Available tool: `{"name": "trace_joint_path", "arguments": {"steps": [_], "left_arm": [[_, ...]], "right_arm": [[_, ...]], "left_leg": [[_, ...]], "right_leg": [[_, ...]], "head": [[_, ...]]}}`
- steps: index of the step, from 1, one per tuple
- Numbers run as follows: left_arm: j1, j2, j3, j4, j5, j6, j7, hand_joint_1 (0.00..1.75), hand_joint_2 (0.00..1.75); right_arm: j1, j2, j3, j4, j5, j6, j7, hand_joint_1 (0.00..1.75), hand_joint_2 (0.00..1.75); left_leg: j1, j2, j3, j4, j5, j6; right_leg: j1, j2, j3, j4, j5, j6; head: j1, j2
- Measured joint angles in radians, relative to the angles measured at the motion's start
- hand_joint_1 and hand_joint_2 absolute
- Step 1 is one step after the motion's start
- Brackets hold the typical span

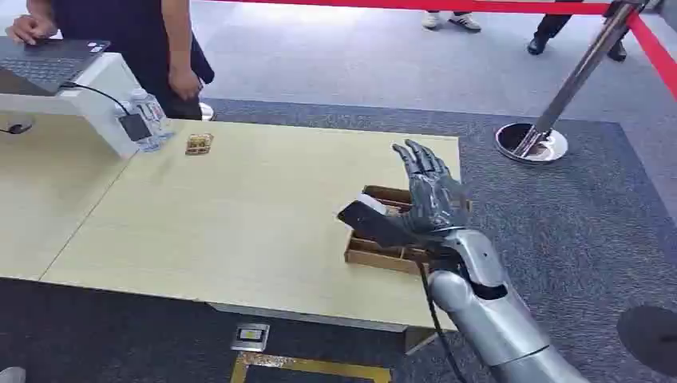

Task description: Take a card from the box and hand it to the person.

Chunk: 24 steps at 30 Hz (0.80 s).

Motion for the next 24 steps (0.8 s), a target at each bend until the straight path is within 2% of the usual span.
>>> {"name": "trace_joint_path", "arguments": {"steps": [3, 9, 14, 18, 20, 21, 24], "left_arm": [[0.000, 0.000, 0.000, 0.000, -0.003, 0.000, 0.007, 0.00, 0.00], [-0.001, 0.000, 0.000, 0.000, -0.008, 0.000, 0.010, 0.00, 0.00], [-0.001, 0.000, 0.000, 0.000, -0.010, 0.000, 0.010, 0.00, 0.00], [-0.001, 0.000, -0.002, 0.000, -0.016, 0.000, 0.011, 0.00, 0.00], [-0.001, 0.000, -0.002, 0.000, -0.017, 0.000, 0.013, 0.00, 0.00], [-0.001, 0.000, -0.002, 0.000, -0.017, 0.000, 0.014, 0.00, 0.00], [-0.001, 0.000, -0.002, 0.000, -0.017, 0.003, 0.016, 0.00, 0.00]], "right_arm": [[0.002, 0.005, 0.023, 0.007, 0.086, -0.021, 0.064, 0.00, 1.75], [0.002, 0.027, 0.055, 0.029, 0.203, -0.012, 0.163, 0.00, 1.75], [-0.013, 0.057, 0.065, 0.073, 0.239, -0.006, 0.191, 0.00, 1.75], [-0.029, 0.080, 0.066, 0.116, 0.245, -0.021, 0.189, 0.00, 1.75], [-0.033, 0.088, 0.066, 0.131, 0.244, -0.023, 0.186, 0.05, 1.75], [-0.036, 0.092, 0.066, 0.139, 0.238, -0.027, 0.180, 1.75, 1.75], [-0.050, 0.103, 0.065, 0.174, 0.221, -0.047, 0.160, 1.75, 1.75]], "left_leg": [[0.000, 0.000, 0.000, 0.000, 0.000, 0.000], [0.000, 0.000, 0.000, 0.000, 0.000, 0.000], [0.000, 0.000, 0.000, 0.000, 0.000, 0.000], [0.000, 0.000, 0.000, 0.000, 0.000, 0.000], [0.000, 0.000, 0.000, 0.000, 0.000, 0.000], [0.000, 0.000, 0.000, 0.000, 0.000, 0.000], [0.000, 0.000, 0.000, 0.000, 0.000, 0.000]], "right_leg": [[0.000, 0.000, 0.000, 0.000, 0.000, 0.000], [0.000, 0.000, 0.000, 0.000, 0.000, 0.000], [0.000, 0.000, 0.000, 0.000, 0.000, 0.000], [0.000, 0.000, 0.000, 0.000, 0.000, 0.000], [0.000, 0.000, 0.000, 0.000, 0.000, 0.000], [0.000, 0.000, 0.000, 0.000, 0.000, 0.000], [0.000, 0.000, 0.000, 0.000, 0.000, 0.000]], "head": [[0.000, 0.000], [0.000, 0.000], [0.000, 0.000], [0.000, 0.000], [0.000, 0.000], [0.000, 0.000], [0.000, 0.000]]}}
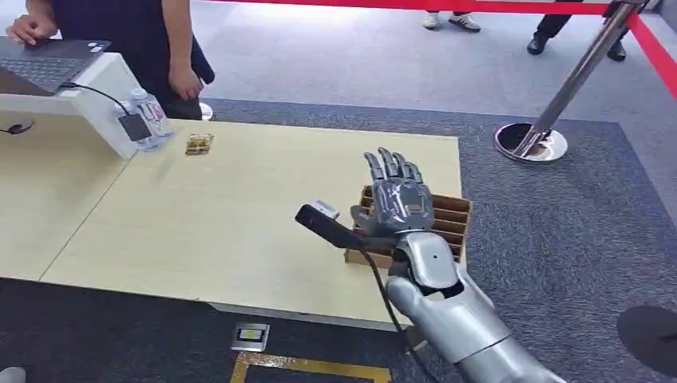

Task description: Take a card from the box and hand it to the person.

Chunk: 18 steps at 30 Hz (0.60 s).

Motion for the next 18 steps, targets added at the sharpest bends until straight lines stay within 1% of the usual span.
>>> {"name": "trace_joint_path", "arguments": {"steps": [3, 4, 5, 11, 12, 15, 18], "left_arm": [[0.000, 0.000, 0.000, 0.000, 0.000, 0.001, 0.000, 0.00, 0.00], [0.000, 0.000, 0.000, 0.000, 0.000, 0.002, 0.001, 0.00, 0.00], [0.000, 0.000, 0.000, 0.000, 0.000, 0.002, 0.002, 0.00, 0.00], [0.000, 0.000, 0.000, 0.000, 0.001, 0.003, 0.008, 0.00, 0.00], [0.000, 0.000, 0.000, 0.000, 0.001, 0.003, 0.009, 0.00, 0.00], [0.000, 0.000, 0.000, 0.000, 0.002, 0.004, 0.010, 0.00, 0.00], [-0.001, 0.000, 0.000, 0.000, 0.003, 0.006, 0.011, 0.00, 0.00]], "right_arm": [[-0.013, 0.008, -0.005, 0.037, -0.014, -0.007, -0.013, 1.75, 1.75], [-0.016, 0.010, -0.008, 0.048, -0.019, -0.008, -0.018, 1.62, 1.75], [-0.018, 0.012, -0.013, 0.061, -0.023, -0.011, -0.021, 1.61, 1.75], [-0.025, 0.018, -0.024, 0.103, -0.030, -0.024, -0.032, 1.61, 1.75], [-0.026, 0.019, -0.024, 0.107, -0.031, -0.025, -0.032, 1.57, 1.75], [-0.027, 0.021, -0.026, 0.120, -0.031, -0.026, -0.032, 1.57, 1.75], [-0.028, 0.021, -0.026, 0.127, -0.030, -0.025, -0.031, 1.54, 1.75]], "left_leg": [[0.000, 0.000, 0.000, 0.000, 0.000, 0.000], [0.000, 0.000, 0.000, 0.000, 0.000, 0.000], [0.000, 0.000, 0.000, 0.000, 0.000, 0.000], [0.000, 0.000, 0.000, 0.000, 0.000, 0.000], [0.000, 0.000, 0.000, 0.000, 0.000, 0.000], [0.000, 0.000, 0.000, 0.000, 0.000, 0.000], [0.000, 0.000, 0.000, 0.000, 0.000, 0.000]], "right_leg": [[0.000, 0.000, 0.000, 0.000, 0.000, 0.000], [0.000, 0.000, 0.000, 0.000, 0.000, 0.000], [0.000, 0.000, 0.000, 0.000, 0.000, 0.000], [0.000, 0.000, 0.000, 0.000, 0.000, 0.000], [0.000, 0.000, 0.000, 0.000, 0.000, 0.000], [0.000, 0.000, 0.000, 0.000, 0.000, 0.000], [0.000, 0.000, 0.000, 0.000, 0.000, 0.000]], "head": [[0.000, 0.000], [0.000, 0.000], [0.000, 0.000], [0.000, 0.000], [0.000, 0.000], [0.000, 0.000], [0.000, 0.000]]}}
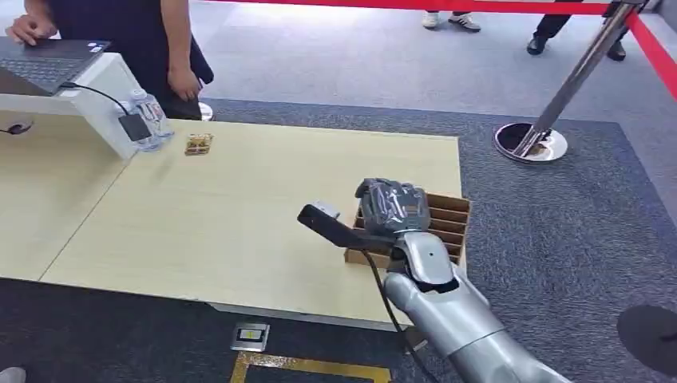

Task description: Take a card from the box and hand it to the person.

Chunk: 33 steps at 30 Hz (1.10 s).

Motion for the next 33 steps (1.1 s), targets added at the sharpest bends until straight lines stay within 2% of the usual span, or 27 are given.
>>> {"name": "trace_joint_path", "arguments": {"steps": [6, 7, 8, 9, 10, 12, 13, 16, 18, 20, 27, 28, 31, 33], "left_arm": [[0.000, 0.000, 0.000, 0.000, 0.000, 0.000, 0.001, 0.00, 0.00], [0.000, 0.000, 0.000, 0.000, 0.000, 0.000, 0.001, 0.00, 0.00], [0.000, 0.000, 0.000, 0.000, 0.000, 0.000, 0.001, 0.00, 0.00], [0.000, 0.000, 0.000, 0.000, 0.000, 0.000, 0.001, 0.00, 0.00], [0.000, 0.000, 0.000, 0.000, 0.000, 0.000, 0.001, 0.00, 0.00], [0.000, 0.000, 0.000, 0.000, 0.000, 0.000, 0.001, 0.00, 0.00], [0.000, 0.000, 0.000, 0.000, -0.001, 0.000, 0.001, 0.00, 0.00], [0.000, 0.000, 0.000, 0.000, -0.003, 0.000, 0.001, 0.00, 0.00], [0.000, 0.000, -0.001, 0.000, -0.006, 0.000, 0.001, 0.00, 0.00], [0.000, 0.000, -0.002, 0.000, -0.007, 0.000, 0.000, 0.00, 0.00], [0.000, 0.000, -0.005, 0.000, -0.011, -0.005, -0.001, 0.00, 0.00], [0.000, 0.000, -0.005, 0.000, -0.011, -0.007, -0.001, 0.00, 0.00], [0.000, 0.000, -0.005, 0.000, -0.011, -0.008, -0.001, 0.00, 0.00], [0.000, 0.000, -0.005, 0.000, -0.011, -0.008, -0.001, 0.00, 0.00]], "right_arm": [[-0.001, 0.002, -0.011, 0.017, 0.052, 0.020, 0.041, 1.34, 1.75], [-0.002, 0.003, -0.013, 0.021, 0.063, 0.023, 0.051, 1.17, 1.75], [-0.003, 0.004, -0.014, 0.026, 0.073, 0.027, 0.057, 0.75, 1.75], [-0.003, 0.005, -0.014, 0.030, 0.081, 0.029, 0.064, 1.27, 1.75], [-0.004, 0.006, -0.014, 0.034, 0.087, 0.032, 0.067, 1.19, 1.75], [-0.005, 0.007, -0.015, 0.040, 0.099, 0.038, 0.076, 0.70, 1.75], [-0.005, 0.006, -0.016, 0.043, 0.101, 0.040, 0.081, 0.59, 1.75], [-0.005, 0.005, -0.021, 0.054, 0.109, 0.048, 0.090, 0.49, 1.75], [-0.005, 0.002, -0.025, 0.061, 0.112, 0.048, 0.095, 0.47, 1.75], [-0.005, -0.002, -0.027, 0.066, 0.114, 0.047, 0.096, 0.56, 1.75], [-0.004, -0.007, -0.040, 0.066, 0.114, 0.047, 0.096, 0.59, 1.75], [-0.004, -0.009, -0.040, 0.066, 0.114, 0.047, 0.096, 0.80, 1.75], [-0.004, -0.010, -0.041, 0.066, 0.114, 0.048, 0.098, 0.84, 1.75], [-0.004, -0.010, -0.042, 0.066, 0.115, 0.051, 0.098, 0.79, 1.75]], "left_leg": [[0.000, 0.000, 0.000, 0.000, 0.000, 0.000], [0.000, 0.000, 0.000, 0.000, 0.000, 0.000], [0.000, 0.000, 0.000, 0.000, 0.000, 0.000], [0.000, 0.000, 0.000, 0.000, 0.000, 0.000], [0.000, 0.000, 0.000, 0.000, 0.000, 0.000], [0.000, 0.000, 0.000, 0.000, 0.000, 0.000], [0.000, 0.000, 0.000, 0.000, 0.000, 0.000], [0.000, 0.000, 0.000, 0.000, 0.000, 0.000], [0.000, 0.000, 0.000, 0.000, 0.000, 0.000], [0.000, 0.000, 0.000, 0.000, 0.000, 0.000], [0.000, 0.000, 0.000, 0.000, 0.000, 0.000], [0.000, 0.000, 0.000, 0.000, 0.000, 0.000], [0.000, 0.000, 0.000, 0.000, 0.000, 0.000], [0.000, 0.000, 0.000, 0.000, 0.000, 0.000]], "right_leg": [[0.000, 0.000, 0.000, 0.000, 0.000, 0.000], [0.000, 0.000, 0.000, 0.000, 0.000, 0.000], [0.000, 0.000, 0.000, 0.000, 0.000, 0.000], [0.000, 0.000, 0.000, 0.000, 0.000, 0.000], [0.000, 0.000, 0.000, 0.000, 0.000, 0.000], [0.000, 0.000, 0.000, 0.000, 0.000, 0.000], [0.000, 0.000, 0.000, 0.000, 0.000, 0.000], [0.000, 0.000, 0.000, 0.000, 0.000, 0.000], [0.000, 0.000, 0.000, 0.000, 0.000, 0.000], [0.000, 0.000, 0.000, 0.000, 0.000, 0.000], [0.000, 0.000, 0.000, 0.000, 0.000, 0.000], [0.000, 0.000, 0.000, 0.000, 0.000, 0.000], [0.000, 0.000, 0.000, 0.000, 0.000, 0.000], [0.000, 0.000, 0.000, 0.000, 0.000, 0.000]], "head": [[0.000, 0.000], [0.000, 0.000], [0.000, 0.000], [0.000, 0.000], [0.000, 0.000], [0.000, 0.000], [0.000, 0.000], [0.000, 0.000], [0.000, 0.000], [0.000, 0.000], [0.000, 0.000], [0.000, 0.000], [0.000, 0.000], [0.000, 0.000]]}}
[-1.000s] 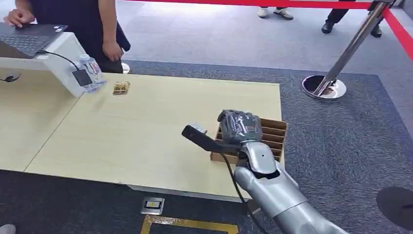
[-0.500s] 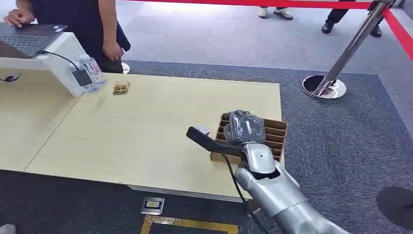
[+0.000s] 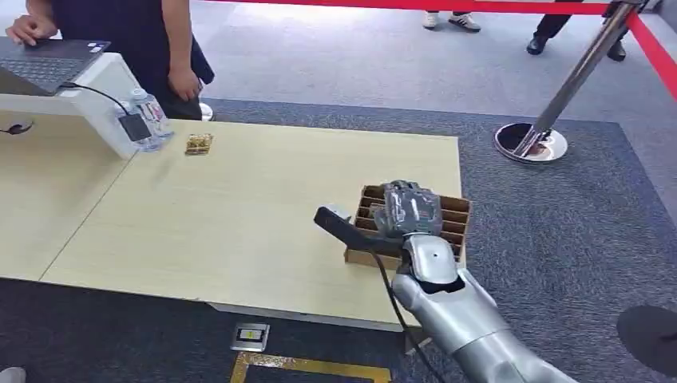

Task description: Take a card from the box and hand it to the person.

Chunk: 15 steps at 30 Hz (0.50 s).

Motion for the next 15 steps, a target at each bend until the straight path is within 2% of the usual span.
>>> {"name": "trace_joint_path", "arguments": {"steps": [3, 8, 15], "left_arm": [[0.000, 0.000, 0.000, 0.000, 0.000, 0.000, 0.000, 0.00, 0.00], [0.000, 0.000, 0.000, 0.000, 0.002, 0.000, 0.000, 0.00, 0.00], [0.000, 0.000, 0.000, 0.000, 0.004, 0.002, 0.000, 0.00, 0.00]], "right_arm": [[0.000, 0.000, -0.004, 0.000, 0.003, 0.003, 0.000, 0.80, 1.75], [0.000, 0.001, -0.005, 0.001, 0.005, 0.008, 0.000, 0.68, 1.75], [-0.005, 0.002, -0.005, 0.015, 0.005, 0.008, -0.005, 0.73, 1.75]], "left_leg": [[0.000, 0.000, 0.000, 0.000, 0.000, 0.000], [0.000, 0.000, 0.000, 0.000, 0.000, 0.000], [0.000, 0.000, 0.000, 0.000, 0.000, 0.000]], "right_leg": [[0.000, 0.000, 0.000, 0.000, 0.000, 0.000], [0.000, 0.000, 0.000, 0.000, 0.000, 0.000], [0.000, 0.000, 0.000, 0.000, 0.000, 0.000]], "head": [[0.000, 0.000], [0.000, 0.000], [0.000, 0.000]]}}
